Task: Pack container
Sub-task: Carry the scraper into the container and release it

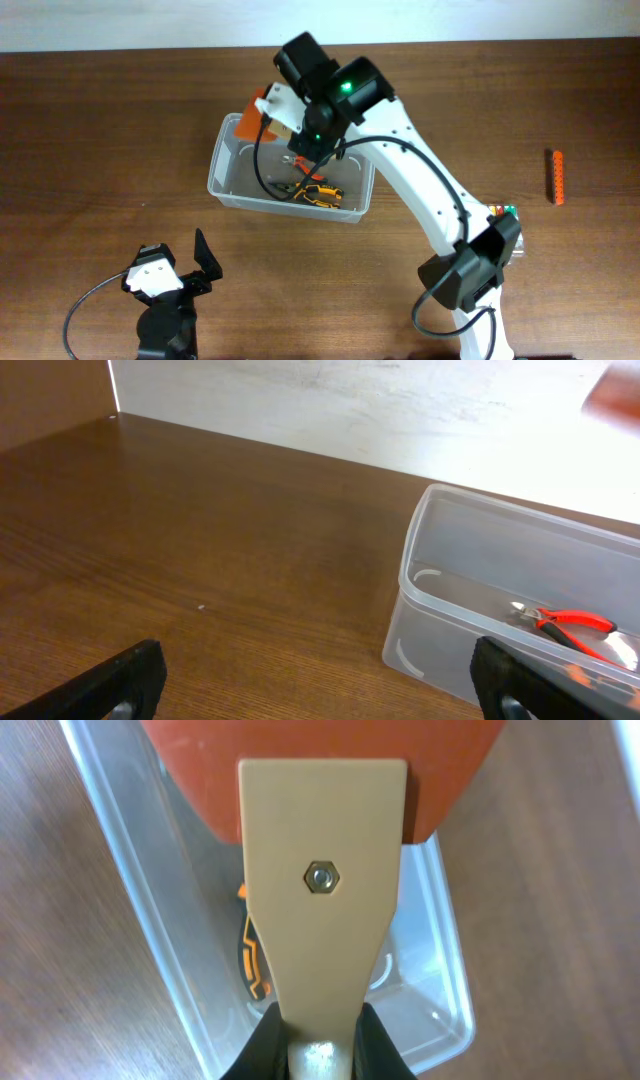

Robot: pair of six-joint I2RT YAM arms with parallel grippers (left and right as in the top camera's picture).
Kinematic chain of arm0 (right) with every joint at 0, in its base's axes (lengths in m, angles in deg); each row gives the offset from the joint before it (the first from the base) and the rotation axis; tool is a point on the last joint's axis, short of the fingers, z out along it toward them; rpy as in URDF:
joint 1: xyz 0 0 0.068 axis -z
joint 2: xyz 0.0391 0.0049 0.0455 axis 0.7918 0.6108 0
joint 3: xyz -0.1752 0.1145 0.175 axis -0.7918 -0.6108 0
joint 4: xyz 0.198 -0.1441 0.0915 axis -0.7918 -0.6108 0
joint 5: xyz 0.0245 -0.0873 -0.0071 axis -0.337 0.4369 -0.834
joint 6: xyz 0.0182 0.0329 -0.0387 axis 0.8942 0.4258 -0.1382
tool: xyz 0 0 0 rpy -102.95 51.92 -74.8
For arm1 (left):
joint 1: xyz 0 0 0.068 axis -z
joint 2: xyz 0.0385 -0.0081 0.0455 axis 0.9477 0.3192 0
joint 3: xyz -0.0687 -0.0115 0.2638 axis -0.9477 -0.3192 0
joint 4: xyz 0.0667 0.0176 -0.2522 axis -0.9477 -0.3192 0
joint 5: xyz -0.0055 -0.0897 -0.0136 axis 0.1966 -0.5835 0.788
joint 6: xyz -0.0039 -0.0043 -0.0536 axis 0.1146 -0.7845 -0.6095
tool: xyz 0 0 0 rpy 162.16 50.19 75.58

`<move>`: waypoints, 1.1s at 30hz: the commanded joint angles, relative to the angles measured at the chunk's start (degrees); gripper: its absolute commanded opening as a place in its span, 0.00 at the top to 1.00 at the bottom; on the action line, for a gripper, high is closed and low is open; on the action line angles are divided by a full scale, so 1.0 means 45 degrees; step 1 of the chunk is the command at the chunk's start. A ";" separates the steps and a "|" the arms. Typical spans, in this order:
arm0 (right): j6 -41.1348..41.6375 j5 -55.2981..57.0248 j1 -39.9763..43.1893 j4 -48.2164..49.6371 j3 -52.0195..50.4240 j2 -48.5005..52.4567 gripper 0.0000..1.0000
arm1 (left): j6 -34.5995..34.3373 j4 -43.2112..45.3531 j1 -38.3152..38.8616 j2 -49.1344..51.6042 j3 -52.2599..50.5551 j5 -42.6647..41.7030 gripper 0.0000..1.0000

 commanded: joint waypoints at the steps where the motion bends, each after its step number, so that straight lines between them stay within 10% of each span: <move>1: -0.0238 -0.0078 0.0068 0.0884 -0.1520 -0.0214 0.96 | 0.0112 -0.0019 0.0039 -0.0058 -0.0044 0.0044 0.01; 22: -0.0233 -0.0811 0.0044 0.4838 -0.6164 -0.0146 0.95 | 0.0112 -0.0019 0.0039 -0.0058 -0.0044 0.0044 0.01; 29: -0.0228 -0.0811 0.0039 0.5207 -0.6212 -0.0146 0.56 | 0.0112 -0.0019 0.0039 -0.0058 -0.0044 0.0044 0.01; 33: -0.0151 -0.0797 0.0044 0.5042 -0.6110 -0.0204 0.50 | 0.0112 -0.0019 0.0039 -0.0058 -0.0044 0.0044 0.01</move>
